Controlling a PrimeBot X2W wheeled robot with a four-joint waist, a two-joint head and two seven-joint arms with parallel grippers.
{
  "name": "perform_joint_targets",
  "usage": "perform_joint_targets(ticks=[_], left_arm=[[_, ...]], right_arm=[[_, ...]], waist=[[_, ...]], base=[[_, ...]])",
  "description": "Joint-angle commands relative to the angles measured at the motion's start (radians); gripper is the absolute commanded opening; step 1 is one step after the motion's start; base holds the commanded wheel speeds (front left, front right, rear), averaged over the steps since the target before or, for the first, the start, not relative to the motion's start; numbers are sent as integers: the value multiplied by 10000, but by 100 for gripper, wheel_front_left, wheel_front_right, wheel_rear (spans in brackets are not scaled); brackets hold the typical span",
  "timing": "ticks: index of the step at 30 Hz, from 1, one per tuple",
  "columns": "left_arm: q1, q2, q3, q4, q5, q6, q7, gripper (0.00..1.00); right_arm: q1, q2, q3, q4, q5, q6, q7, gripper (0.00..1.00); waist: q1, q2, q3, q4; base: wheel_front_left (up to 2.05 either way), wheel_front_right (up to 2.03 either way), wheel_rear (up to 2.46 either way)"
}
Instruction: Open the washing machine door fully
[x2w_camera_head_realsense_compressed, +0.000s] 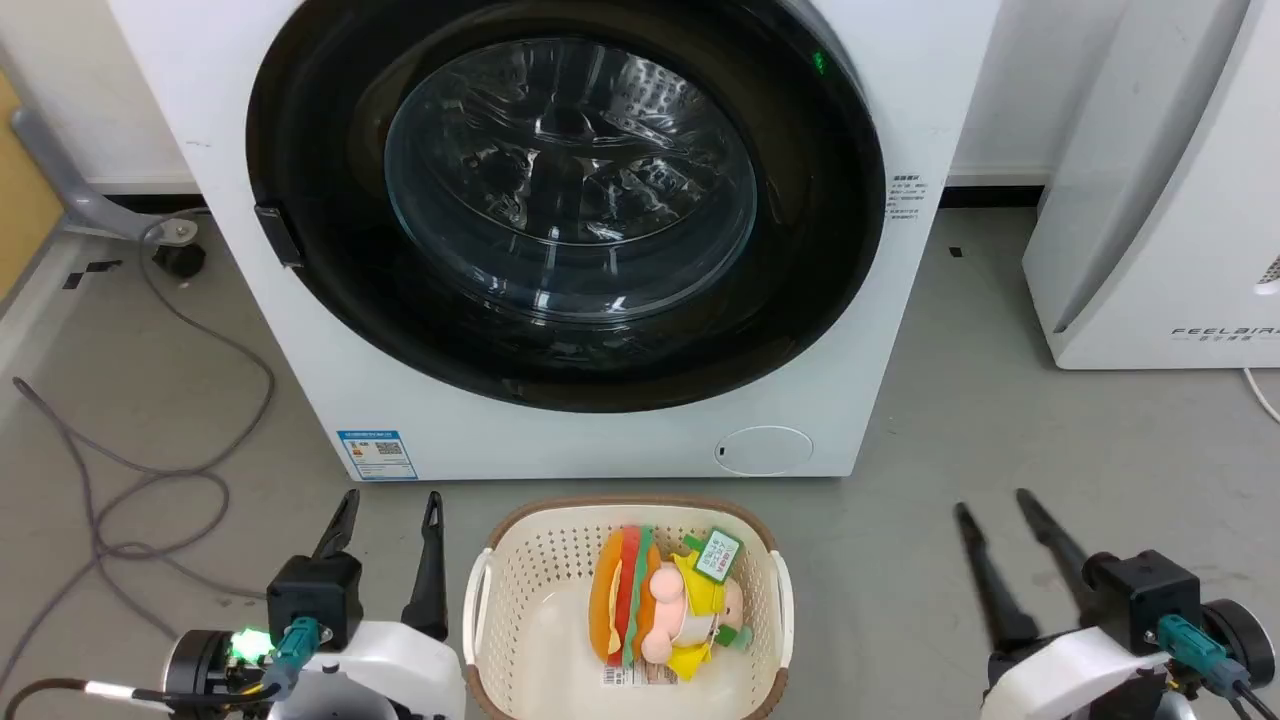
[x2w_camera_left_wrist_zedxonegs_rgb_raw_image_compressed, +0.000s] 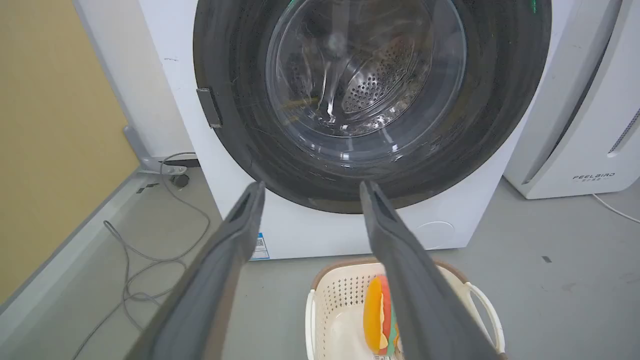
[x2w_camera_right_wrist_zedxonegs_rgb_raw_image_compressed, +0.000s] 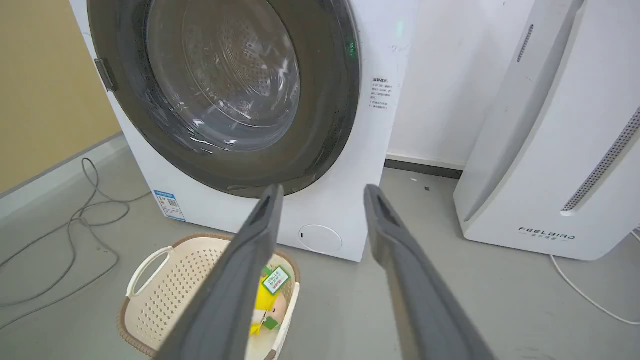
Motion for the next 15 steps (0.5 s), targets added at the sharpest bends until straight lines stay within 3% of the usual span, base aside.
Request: perform_joint_targets(ticks=[1, 15], left_arm=[[-107, 2, -62, 69, -52, -12, -113, 100], [-210, 3, -314, 228, -163, -12, -385, 100]], right_arm=[[-22, 5, -35, 62, 63, 0, -126, 0], [-95, 11, -147, 228, 1161, 1, -397, 0]], waist=[[0, 0, 2, 0], [0, 0, 18, -2]], base=[[0, 0, 0], [0, 0, 0]])
